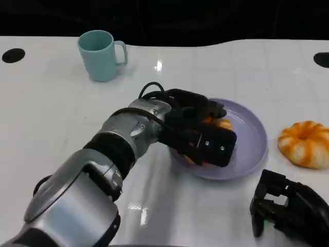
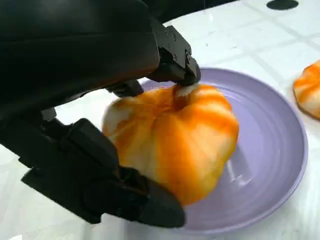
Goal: Grasp the bread from the table and place it into the plate.
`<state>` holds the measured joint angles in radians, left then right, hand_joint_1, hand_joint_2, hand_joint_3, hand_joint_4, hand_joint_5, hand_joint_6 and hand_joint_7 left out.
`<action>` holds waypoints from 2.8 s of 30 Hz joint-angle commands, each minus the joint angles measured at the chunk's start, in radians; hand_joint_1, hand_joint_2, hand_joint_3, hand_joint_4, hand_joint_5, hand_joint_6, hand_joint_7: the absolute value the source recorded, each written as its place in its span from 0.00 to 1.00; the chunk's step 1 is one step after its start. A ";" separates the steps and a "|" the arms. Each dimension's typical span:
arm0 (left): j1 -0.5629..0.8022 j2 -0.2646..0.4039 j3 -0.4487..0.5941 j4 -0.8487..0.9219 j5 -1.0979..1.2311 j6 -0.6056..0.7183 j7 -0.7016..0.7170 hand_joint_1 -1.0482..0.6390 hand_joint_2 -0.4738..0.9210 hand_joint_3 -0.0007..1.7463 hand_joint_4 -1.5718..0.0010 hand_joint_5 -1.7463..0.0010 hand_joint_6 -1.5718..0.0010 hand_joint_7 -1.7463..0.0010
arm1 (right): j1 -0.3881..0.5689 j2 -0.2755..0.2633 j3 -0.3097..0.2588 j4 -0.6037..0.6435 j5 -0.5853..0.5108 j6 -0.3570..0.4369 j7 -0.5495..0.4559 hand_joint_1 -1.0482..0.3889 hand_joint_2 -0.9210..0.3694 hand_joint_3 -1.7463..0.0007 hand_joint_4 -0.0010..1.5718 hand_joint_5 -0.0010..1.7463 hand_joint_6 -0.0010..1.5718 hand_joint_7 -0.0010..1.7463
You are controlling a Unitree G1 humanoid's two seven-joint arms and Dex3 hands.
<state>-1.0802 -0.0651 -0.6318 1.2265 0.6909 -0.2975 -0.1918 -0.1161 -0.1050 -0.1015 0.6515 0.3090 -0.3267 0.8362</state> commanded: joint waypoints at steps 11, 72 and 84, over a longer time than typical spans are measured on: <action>-0.036 0.070 0.003 -0.084 -0.003 -0.022 -0.059 0.00 1.00 0.39 1.00 0.99 0.98 0.99 | -0.001 -0.015 -0.004 0.013 -0.004 -0.006 -0.003 0.31 0.00 0.87 0.46 1.00 0.40 0.94; 1.272 0.030 0.662 -1.109 -1.234 0.188 -0.468 0.23 1.00 0.15 0.54 0.00 0.62 0.10 | 0.008 -0.027 -0.008 -0.025 0.003 0.046 0.000 0.30 0.00 0.88 0.46 1.00 0.40 0.94; 1.259 0.022 0.700 -1.079 -1.250 0.192 -0.484 0.26 1.00 0.13 0.52 0.00 0.65 0.05 | 0.001 -0.026 -0.009 0.001 0.000 0.020 -0.004 0.30 0.00 0.87 0.46 1.00 0.39 0.94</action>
<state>0.1851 -0.0488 0.0553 0.1359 -0.5451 -0.1127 -0.6636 -0.1104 -0.1202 -0.1024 0.6343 0.3058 -0.2916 0.8267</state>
